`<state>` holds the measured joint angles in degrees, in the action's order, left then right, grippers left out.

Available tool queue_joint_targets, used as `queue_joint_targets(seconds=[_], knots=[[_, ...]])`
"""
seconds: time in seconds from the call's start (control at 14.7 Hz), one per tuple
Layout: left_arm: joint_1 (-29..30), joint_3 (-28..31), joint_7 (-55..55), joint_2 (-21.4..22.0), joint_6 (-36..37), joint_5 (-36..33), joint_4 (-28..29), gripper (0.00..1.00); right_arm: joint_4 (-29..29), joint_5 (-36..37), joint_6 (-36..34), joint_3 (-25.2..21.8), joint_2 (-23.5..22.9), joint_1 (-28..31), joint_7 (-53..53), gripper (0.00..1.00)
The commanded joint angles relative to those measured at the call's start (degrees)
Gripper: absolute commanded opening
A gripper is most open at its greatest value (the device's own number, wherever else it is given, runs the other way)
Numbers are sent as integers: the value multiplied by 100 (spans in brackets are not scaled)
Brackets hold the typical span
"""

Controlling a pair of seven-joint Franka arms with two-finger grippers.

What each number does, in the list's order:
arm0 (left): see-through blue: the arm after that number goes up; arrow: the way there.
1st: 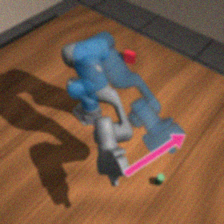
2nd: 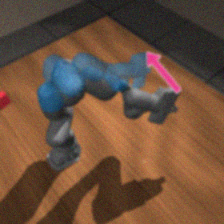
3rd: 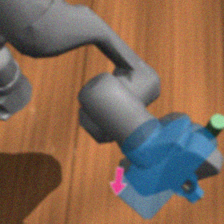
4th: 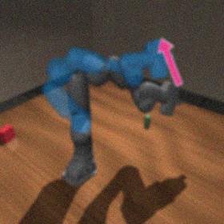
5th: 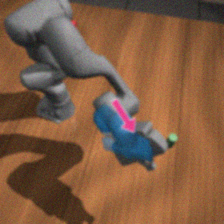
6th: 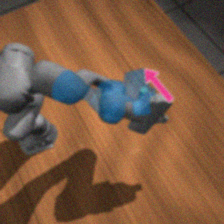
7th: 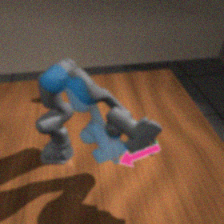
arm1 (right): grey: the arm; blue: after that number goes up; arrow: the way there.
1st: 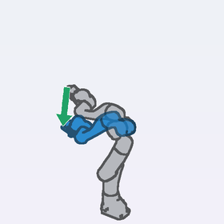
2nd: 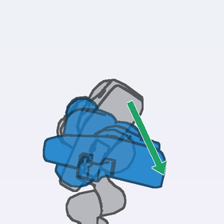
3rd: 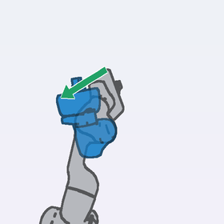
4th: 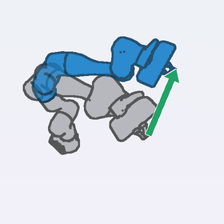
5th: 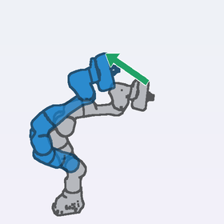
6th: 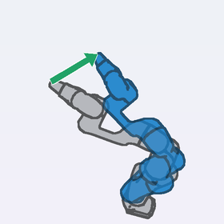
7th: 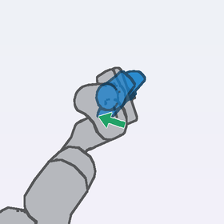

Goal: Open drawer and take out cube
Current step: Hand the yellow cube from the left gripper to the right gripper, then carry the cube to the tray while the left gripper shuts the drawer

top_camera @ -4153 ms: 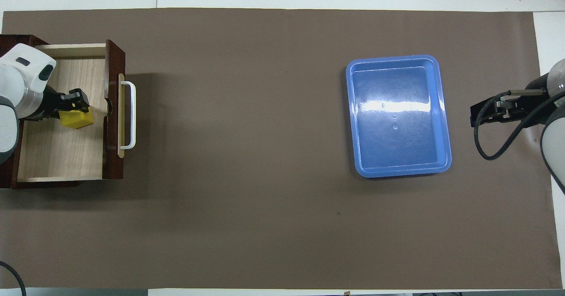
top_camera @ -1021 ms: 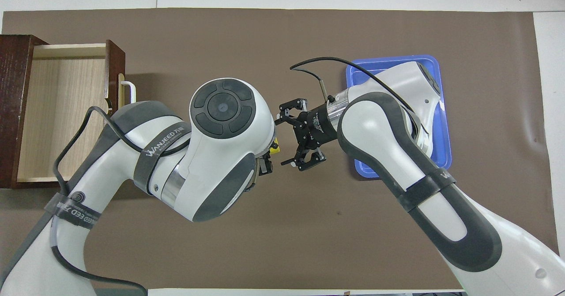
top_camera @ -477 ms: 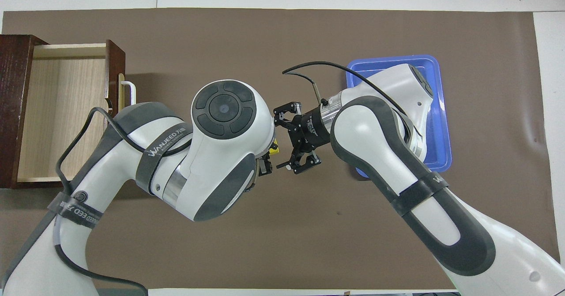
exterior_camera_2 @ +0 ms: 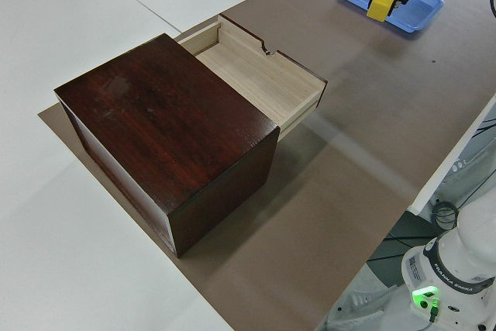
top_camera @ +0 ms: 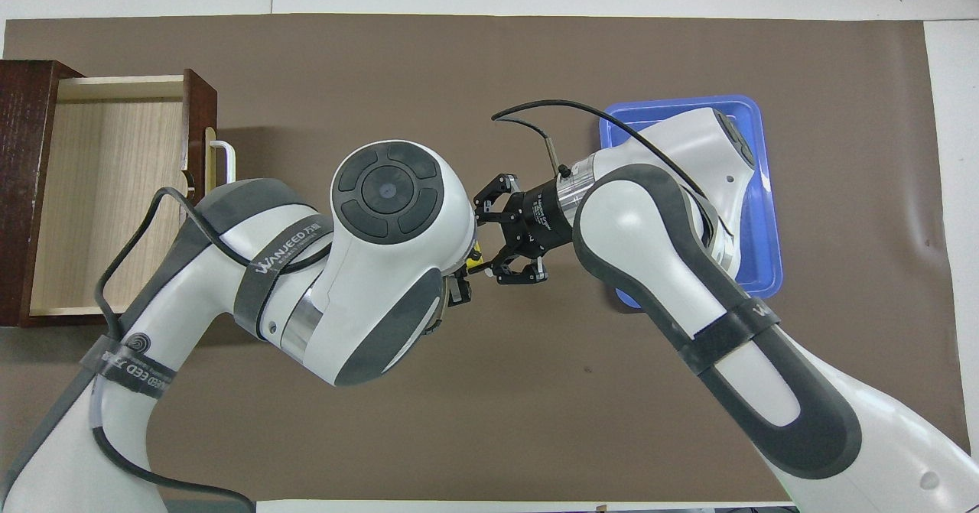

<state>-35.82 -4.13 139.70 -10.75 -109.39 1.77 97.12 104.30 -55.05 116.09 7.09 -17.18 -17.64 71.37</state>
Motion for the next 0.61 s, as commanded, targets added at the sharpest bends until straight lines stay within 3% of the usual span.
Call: queue_joint_targets(seconds=[0.0, 0.07, 0.27, 0.54], knots=[[-74, 96, 13, 108, -57, -159, 97, 23, -129, -128, -42, 21, -13, 15, 105, 0], [-57, 96, -13, 99, -13, -168, 62, 96, -155, -128, -34, 21, -22, 15, 105, 0], [136, 131, -170, 126, 102, -362, 27, 100, -190, -137, -60, 21, -31, 33, 105, 0], [1233, 131, -1660, 196, 23, -362, 324, 100, -199, -190, -148, -23, -48, 418, 175, 0]])
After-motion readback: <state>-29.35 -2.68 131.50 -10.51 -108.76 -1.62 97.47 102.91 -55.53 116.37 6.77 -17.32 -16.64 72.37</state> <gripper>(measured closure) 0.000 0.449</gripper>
